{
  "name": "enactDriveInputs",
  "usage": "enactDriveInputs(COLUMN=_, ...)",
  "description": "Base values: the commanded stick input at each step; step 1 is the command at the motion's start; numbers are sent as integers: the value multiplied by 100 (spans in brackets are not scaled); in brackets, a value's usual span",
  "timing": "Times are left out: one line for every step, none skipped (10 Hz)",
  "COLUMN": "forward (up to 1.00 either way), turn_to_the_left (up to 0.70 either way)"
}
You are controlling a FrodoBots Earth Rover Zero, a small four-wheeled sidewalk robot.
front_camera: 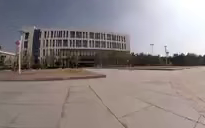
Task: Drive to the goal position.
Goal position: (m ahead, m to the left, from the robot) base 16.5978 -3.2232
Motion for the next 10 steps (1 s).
enactDriveInputs(forward=70, turn_to_the_left=-10)
enactDriveInputs(forward=70, turn_to_the_left=-18)
enactDriveInputs(forward=70, turn_to_the_left=-26)
enactDriveInputs(forward=70, turn_to_the_left=-33)
enactDriveInputs(forward=70, turn_to_the_left=-7)
enactDriveInputs(forward=70, turn_to_the_left=0)
enactDriveInputs(forward=70, turn_to_the_left=0)
enactDriveInputs(forward=70, turn_to_the_left=0)
enactDriveInputs(forward=70, turn_to_the_left=0)
enactDriveInputs(forward=70, turn_to_the_left=0)
